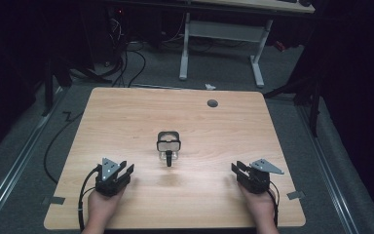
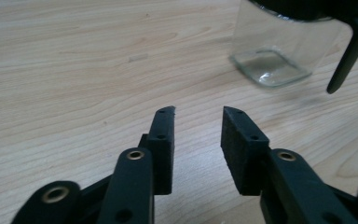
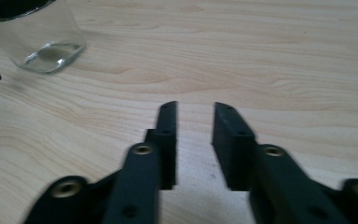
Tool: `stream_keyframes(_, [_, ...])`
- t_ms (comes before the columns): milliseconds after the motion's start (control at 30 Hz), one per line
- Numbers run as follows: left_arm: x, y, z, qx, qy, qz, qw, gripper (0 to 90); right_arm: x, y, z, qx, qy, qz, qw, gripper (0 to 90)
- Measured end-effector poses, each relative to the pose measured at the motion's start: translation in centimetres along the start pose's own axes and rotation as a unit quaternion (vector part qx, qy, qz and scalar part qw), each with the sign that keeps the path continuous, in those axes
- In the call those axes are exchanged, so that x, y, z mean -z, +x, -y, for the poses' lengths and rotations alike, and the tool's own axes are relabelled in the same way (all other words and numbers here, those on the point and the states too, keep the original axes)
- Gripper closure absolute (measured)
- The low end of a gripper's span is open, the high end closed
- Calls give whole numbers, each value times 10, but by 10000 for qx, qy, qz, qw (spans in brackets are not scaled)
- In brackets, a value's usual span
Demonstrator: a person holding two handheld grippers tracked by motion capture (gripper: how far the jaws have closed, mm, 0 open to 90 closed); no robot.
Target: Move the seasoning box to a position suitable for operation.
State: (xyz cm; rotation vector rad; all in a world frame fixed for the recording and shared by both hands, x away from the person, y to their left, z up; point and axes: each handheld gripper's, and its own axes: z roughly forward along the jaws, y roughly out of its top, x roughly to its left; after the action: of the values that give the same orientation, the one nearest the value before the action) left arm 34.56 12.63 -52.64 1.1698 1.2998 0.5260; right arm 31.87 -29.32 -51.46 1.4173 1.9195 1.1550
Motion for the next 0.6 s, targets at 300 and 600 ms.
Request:
stream_keyframes(300, [-7, -17, 7, 90, 230, 77, 9997, 875, 4, -1, 1, 54, -77, 70, 9999, 900])
stream_keyframes(600, [-47, -89, 45, -531, 157, 125, 9984, 900, 2, 5, 2, 173, -108, -35, 9998, 900])
